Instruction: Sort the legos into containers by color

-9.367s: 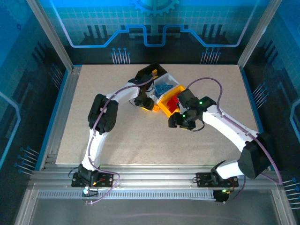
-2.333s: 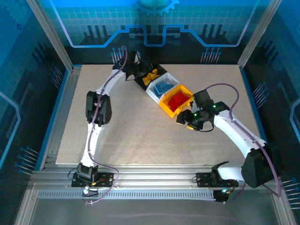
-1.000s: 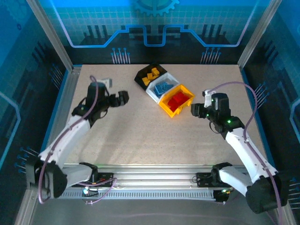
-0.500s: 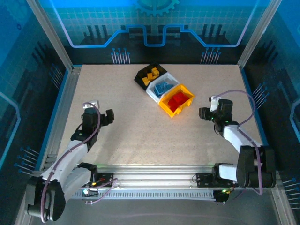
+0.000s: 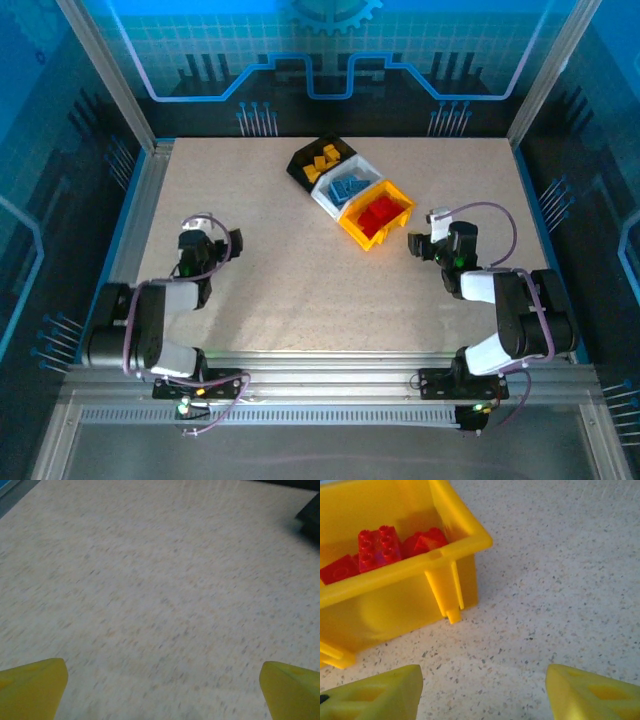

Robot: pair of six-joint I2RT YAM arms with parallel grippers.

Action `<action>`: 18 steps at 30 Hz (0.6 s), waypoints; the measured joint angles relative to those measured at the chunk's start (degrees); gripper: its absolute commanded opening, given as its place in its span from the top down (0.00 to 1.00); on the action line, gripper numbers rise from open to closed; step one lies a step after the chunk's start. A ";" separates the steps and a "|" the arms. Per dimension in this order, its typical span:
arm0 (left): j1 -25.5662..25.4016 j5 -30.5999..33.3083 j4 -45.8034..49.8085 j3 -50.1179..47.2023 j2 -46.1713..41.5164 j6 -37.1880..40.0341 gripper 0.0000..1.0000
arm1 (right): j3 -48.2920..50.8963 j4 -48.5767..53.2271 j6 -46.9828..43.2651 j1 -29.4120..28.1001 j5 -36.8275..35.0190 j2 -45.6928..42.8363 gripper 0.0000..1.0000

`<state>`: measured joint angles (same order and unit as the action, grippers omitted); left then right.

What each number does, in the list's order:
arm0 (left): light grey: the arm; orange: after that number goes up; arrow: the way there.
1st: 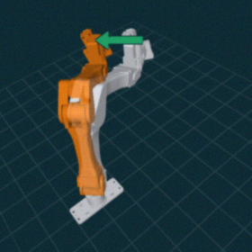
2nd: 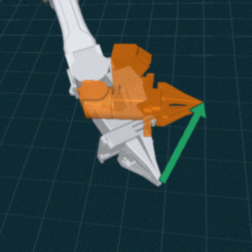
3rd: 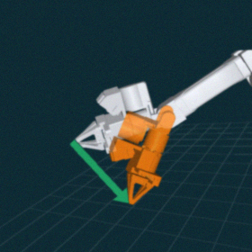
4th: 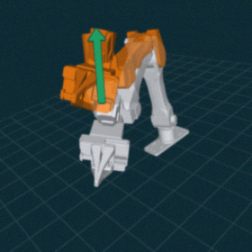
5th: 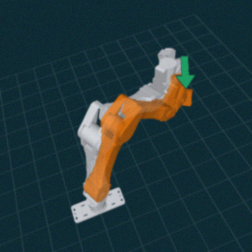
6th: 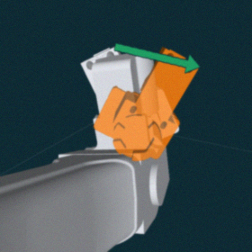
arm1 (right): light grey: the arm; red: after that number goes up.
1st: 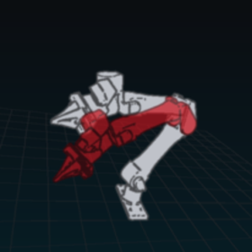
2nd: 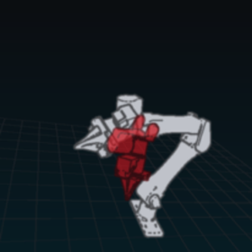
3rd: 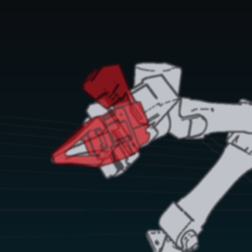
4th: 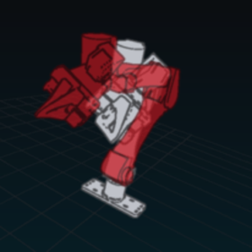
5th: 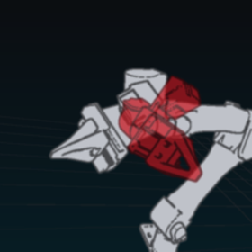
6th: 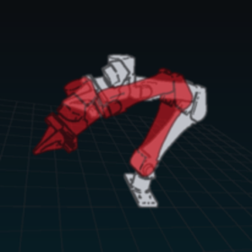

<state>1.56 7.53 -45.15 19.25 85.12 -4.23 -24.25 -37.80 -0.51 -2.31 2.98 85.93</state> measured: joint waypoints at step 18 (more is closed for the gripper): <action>0.00 -7.04 -7.80 1.95 4.13 2.67 0.01 | -0.02 -3.43 0.02 0.02 0.02 0.02 0.28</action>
<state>1.56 0.49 -52.95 21.19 89.25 -1.56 -24.27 -41.23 -0.49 -2.28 3.01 85.95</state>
